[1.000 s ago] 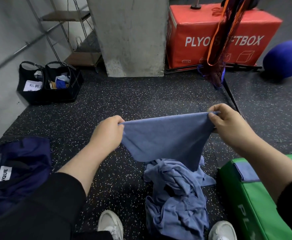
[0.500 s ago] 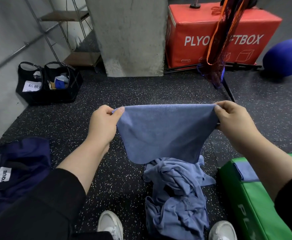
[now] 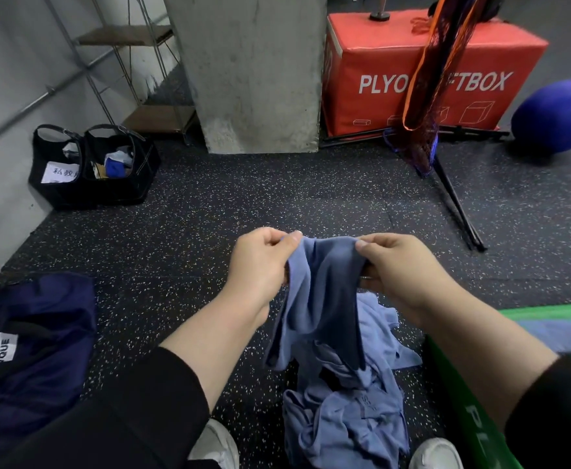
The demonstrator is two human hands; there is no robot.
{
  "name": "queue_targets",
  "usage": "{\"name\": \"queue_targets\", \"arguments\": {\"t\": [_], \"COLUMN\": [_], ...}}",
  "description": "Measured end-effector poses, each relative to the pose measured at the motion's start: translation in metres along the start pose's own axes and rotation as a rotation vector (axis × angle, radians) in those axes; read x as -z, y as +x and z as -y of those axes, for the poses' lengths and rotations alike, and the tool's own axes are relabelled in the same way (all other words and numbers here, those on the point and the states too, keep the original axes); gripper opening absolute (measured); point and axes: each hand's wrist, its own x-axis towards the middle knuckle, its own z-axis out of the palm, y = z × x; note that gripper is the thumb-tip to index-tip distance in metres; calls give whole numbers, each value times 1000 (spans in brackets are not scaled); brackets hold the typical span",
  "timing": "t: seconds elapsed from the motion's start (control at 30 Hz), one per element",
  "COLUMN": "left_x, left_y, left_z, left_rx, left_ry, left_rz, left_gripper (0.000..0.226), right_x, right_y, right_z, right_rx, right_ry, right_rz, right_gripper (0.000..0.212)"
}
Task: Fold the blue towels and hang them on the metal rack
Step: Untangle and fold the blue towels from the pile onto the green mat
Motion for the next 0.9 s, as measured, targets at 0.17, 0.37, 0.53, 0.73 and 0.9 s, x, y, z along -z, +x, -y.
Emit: {"name": "queue_targets", "arguments": {"t": [0.17, 0.37, 0.53, 0.73, 0.9], "left_x": [-11, -19, -18, -20, 7], "left_y": [-13, -22, -23, -30, -11], "left_z": [-2, 0, 0, -10, -24], "left_rx": [-122, -142, -275, -328, -482], "left_ry": [46, 121, 274, 490, 775], "left_rz": [35, 126, 96, 303, 193], "left_gripper": [21, 11, 17, 31, 34], "right_x": [-15, -25, -26, -20, -3], "right_y": [-5, -5, -4, 0, 0], "right_z": [2, -2, -3, -5, 4], "right_rx": [21, 36, -51, -54, 47], "right_ry": [13, 39, 214, 202, -175], "right_rz": [61, 106, 164, 51, 49], "right_gripper": [25, 28, 31, 21, 28]}}
